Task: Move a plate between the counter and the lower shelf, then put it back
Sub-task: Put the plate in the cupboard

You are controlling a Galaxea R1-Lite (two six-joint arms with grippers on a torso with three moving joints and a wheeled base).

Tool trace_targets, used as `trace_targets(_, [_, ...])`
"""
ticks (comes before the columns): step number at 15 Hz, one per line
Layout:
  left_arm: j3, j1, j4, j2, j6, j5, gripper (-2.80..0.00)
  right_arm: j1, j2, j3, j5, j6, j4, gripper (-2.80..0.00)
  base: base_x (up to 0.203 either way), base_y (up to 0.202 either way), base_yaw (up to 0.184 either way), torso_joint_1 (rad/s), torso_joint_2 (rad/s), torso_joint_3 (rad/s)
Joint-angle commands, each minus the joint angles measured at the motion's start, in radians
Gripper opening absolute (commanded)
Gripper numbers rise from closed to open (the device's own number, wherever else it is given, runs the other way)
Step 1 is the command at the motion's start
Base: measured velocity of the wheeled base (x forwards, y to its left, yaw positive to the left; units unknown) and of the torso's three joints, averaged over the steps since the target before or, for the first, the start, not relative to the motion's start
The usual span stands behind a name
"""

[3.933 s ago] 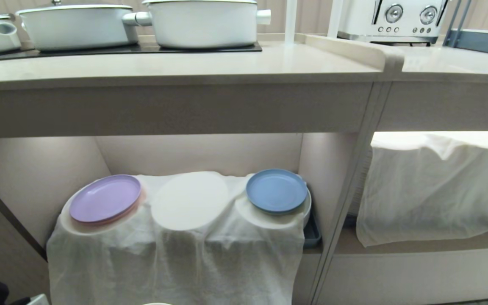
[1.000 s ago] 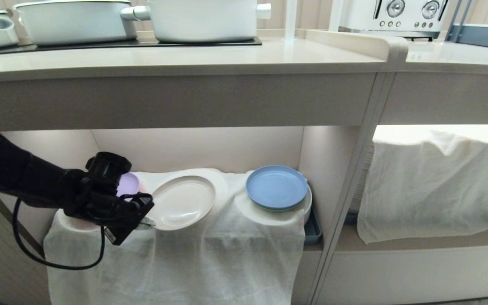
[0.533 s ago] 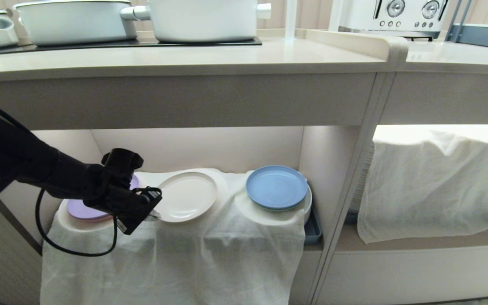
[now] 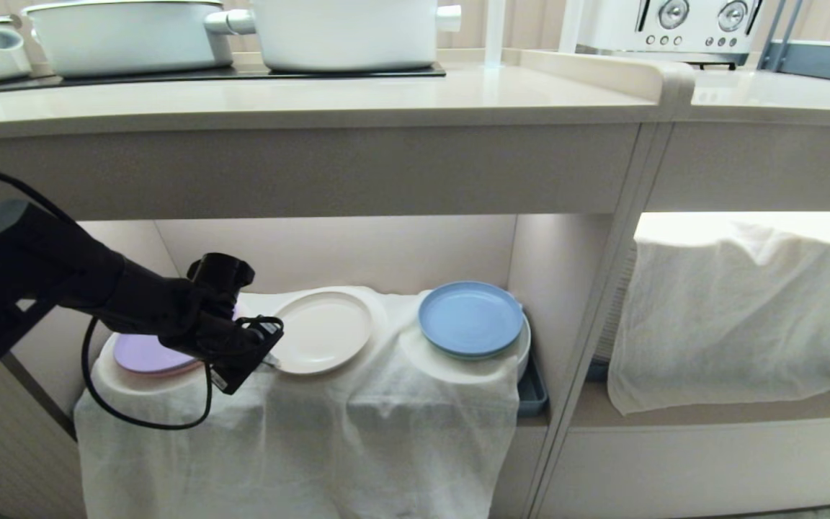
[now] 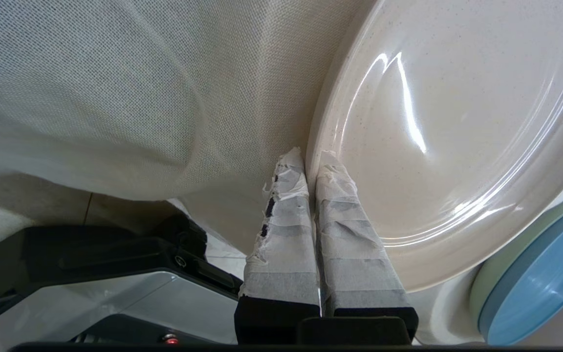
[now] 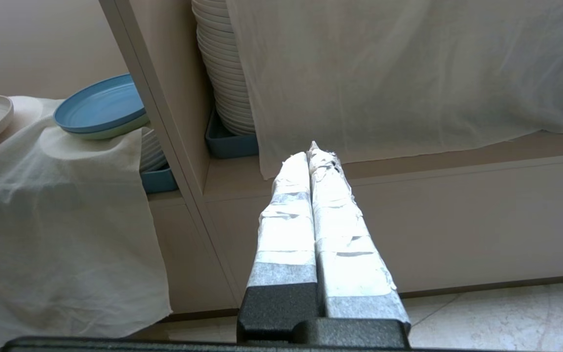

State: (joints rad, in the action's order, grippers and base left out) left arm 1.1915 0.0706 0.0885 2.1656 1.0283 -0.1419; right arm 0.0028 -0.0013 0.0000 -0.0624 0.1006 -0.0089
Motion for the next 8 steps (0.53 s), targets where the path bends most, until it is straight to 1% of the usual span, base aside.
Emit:
trace_targets(1, [0.0,0.001,0.0,0.003,0.006,-0.001,-2.8,0.0,0.001,0.0,0.0,0.001,0.0,-2.8,0.0,0.0,0.0,0.0,0.0,0.0])
trace_targets(8, [0.001,0.008,-0.001,0.011,0.006,0.013,-2.8,0.0,0.001,0.0,0.0,0.001,0.0,-2.8,0.0,0.0,0.0,0.0,0.0,0.0])
